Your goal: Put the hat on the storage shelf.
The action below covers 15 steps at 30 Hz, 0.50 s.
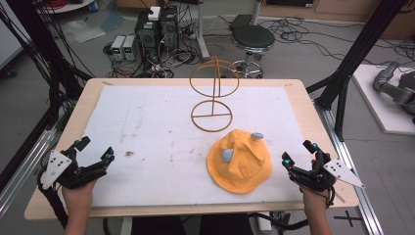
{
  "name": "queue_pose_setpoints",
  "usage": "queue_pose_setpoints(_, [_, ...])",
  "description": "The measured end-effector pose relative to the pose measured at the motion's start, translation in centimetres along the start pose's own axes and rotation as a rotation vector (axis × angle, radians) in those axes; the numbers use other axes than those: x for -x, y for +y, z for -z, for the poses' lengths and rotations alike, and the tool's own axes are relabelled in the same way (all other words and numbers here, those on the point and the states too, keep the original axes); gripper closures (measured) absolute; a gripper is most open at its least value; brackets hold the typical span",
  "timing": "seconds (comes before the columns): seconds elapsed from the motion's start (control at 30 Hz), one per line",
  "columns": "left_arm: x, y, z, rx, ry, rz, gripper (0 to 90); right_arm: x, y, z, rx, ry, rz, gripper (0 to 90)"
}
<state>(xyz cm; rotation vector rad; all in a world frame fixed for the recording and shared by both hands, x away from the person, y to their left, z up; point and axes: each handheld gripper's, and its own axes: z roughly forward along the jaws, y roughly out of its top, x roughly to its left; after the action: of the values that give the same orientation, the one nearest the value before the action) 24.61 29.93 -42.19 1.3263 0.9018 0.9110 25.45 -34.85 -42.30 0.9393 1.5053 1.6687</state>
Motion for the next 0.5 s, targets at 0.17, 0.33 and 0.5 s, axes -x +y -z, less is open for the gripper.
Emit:
queue_pose_setpoints(0.17, [-0.03,-0.03,0.01,-0.001,0.001,0.002,12.3,-0.08,0.01,-0.02,-0.003,0.005,-0.003,8.8])
queue_pose_setpoints(0.33, [-0.02,-0.07,-0.01,-0.002,0.0,0.001,12.3,-0.19,-0.02,-0.12,-0.01,0.008,-0.003,8.8])
queue_pose_setpoints(0.5, [0.03,-0.06,-0.01,-0.004,-0.002,-0.002,12.3,-0.44,0.12,-0.19,-0.008,0.02,0.014,8.8])
